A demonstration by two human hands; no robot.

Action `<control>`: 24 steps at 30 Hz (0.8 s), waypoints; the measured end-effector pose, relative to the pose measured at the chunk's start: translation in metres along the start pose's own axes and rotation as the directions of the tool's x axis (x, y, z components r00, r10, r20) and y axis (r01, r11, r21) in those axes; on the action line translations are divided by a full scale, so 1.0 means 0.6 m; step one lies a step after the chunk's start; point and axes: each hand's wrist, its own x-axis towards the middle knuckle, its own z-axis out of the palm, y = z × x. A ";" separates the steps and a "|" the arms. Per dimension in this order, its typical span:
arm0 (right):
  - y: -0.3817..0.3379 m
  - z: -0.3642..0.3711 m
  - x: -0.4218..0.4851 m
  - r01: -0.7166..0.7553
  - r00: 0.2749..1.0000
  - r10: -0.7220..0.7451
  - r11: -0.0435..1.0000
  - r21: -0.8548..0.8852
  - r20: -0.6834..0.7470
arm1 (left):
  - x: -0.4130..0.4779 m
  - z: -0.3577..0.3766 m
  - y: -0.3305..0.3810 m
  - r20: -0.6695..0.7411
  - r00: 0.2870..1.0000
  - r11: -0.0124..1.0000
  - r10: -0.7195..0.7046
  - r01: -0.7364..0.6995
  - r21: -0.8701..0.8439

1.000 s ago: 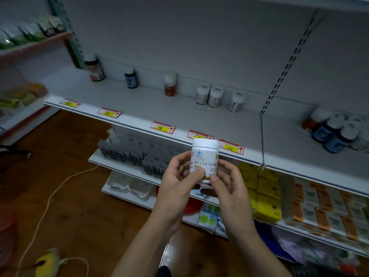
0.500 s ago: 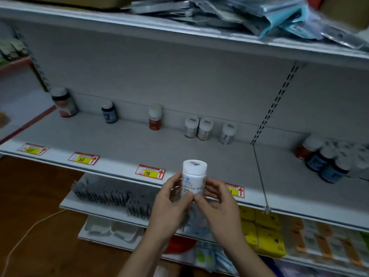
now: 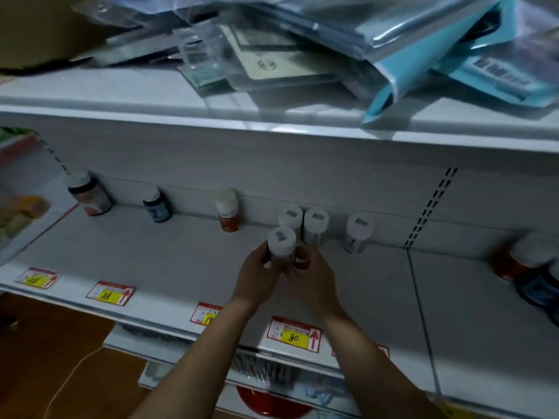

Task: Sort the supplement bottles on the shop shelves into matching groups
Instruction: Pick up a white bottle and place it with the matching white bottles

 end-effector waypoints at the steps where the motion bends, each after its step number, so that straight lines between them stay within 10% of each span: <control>1: 0.001 0.002 0.008 -0.011 1.000 0.011 1.000 0.003 0.005 | 0.010 0.004 -0.006 0.003 1.000 1.000 -0.005 0.005 -0.001; 16: -0.012 0.003 -0.029 -0.252 0.949 0.263 0.964 0.085 -0.174 | 0.034 -0.013 -0.039 0.024 0.999 0.997 -0.042 0.043 -0.057; 24: -0.014 -0.079 -0.176 -0.179 0.855 0.273 0.953 0.243 -0.442 | -0.049 0.044 0.023 0.126 0.975 0.961 0.182 -0.149 -0.231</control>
